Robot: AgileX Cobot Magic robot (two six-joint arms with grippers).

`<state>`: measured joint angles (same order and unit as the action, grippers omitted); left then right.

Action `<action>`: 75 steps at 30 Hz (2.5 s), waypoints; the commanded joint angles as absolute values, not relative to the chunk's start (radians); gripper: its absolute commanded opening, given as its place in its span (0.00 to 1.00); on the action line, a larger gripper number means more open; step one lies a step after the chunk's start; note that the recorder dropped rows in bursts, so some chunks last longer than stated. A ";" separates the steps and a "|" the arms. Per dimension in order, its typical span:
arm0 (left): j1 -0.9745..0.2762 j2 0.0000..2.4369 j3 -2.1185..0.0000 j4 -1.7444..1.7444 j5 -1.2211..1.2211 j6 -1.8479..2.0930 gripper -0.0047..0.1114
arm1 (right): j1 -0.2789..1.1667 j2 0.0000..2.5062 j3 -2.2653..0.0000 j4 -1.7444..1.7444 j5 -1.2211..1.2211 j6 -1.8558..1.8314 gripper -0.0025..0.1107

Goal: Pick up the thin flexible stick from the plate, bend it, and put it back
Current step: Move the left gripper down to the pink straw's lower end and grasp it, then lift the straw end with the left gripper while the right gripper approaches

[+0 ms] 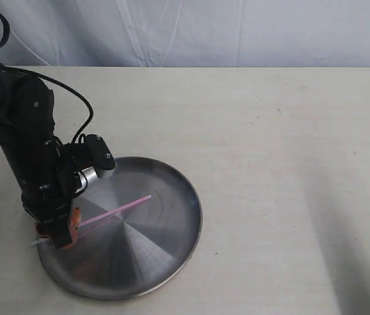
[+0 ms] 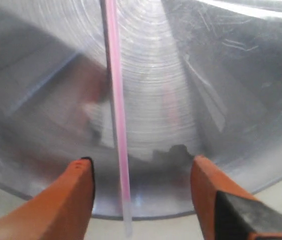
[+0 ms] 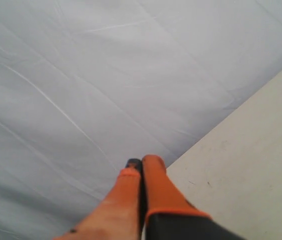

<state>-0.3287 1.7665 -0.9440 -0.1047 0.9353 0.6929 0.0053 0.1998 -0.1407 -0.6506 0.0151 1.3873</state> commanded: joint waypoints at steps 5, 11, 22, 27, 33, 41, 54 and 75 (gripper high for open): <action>-0.332 1.821 -0.949 -0.096 0.916 0.688 0.52 | 0.003 0.207 -0.146 -0.664 0.009 1.381 0.01; -0.332 1.841 -0.949 -0.093 0.902 0.688 0.52 | 0.003 0.207 -0.146 -0.667 0.005 1.381 0.01; -0.332 1.851 -0.949 -0.077 0.896 0.688 0.17 | 0.003 0.207 -0.146 -0.671 0.006 1.381 0.01; -0.332 1.849 -0.949 -0.077 0.906 0.674 0.04 | 0.003 0.207 -0.146 -0.679 -0.011 1.381 0.01; -0.332 1.767 -0.949 -0.077 0.903 0.650 0.04 | 0.026 0.305 -0.209 -0.865 -0.075 1.389 0.01; -0.332 1.638 -0.949 -0.110 0.889 0.652 0.04 | 0.145 0.642 -0.458 -1.007 0.164 1.240 0.01; -0.332 1.593 -1.042 -0.282 1.128 0.742 0.04 | 0.470 1.161 -0.774 0.016 0.476 -0.347 0.01; -0.332 1.593 -1.092 -0.628 1.221 0.796 0.04 | 0.689 1.250 -0.774 -0.066 0.357 -0.634 0.56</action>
